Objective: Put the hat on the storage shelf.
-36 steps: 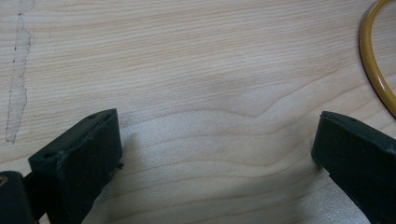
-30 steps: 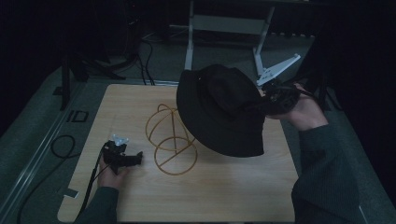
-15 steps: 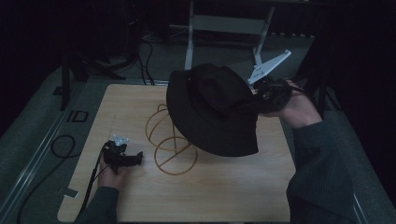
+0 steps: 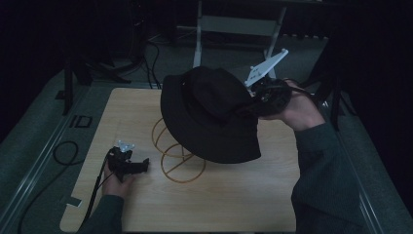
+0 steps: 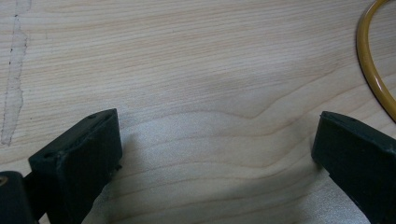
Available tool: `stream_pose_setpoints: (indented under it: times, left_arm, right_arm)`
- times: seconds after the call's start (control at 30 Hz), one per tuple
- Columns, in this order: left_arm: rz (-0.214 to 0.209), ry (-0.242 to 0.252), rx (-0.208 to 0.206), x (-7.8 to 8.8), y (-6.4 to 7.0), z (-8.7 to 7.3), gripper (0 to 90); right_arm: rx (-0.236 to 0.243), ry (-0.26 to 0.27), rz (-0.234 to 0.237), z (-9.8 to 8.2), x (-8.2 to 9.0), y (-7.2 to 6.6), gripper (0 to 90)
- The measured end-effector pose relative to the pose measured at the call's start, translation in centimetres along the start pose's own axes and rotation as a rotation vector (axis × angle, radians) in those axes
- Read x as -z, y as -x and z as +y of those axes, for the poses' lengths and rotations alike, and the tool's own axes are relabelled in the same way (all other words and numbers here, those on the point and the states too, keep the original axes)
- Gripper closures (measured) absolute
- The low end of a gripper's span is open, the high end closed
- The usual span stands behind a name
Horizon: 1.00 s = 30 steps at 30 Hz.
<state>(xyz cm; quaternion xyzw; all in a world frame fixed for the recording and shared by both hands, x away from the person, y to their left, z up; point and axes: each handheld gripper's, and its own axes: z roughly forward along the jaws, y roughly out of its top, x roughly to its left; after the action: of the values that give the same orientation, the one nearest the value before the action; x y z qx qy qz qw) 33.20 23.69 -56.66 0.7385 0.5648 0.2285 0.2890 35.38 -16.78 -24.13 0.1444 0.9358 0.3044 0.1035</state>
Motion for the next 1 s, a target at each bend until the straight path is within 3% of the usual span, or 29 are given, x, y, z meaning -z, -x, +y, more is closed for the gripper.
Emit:
stream_pose_setpoints:
  times: [0.67,1.0]
  left_arm:
    - [0.0,0.003,0.001,-0.1,0.0,0.1,1.8]
    - [0.002,0.005,-0.001,-0.1,0.1,0.1,1.8]
  right_arm:
    - [0.102,-0.039,0.042,2.6,-2.4,0.4,84.8]
    - [0.128,-0.051,0.059,3.4,-3.5,0.4,84.8]
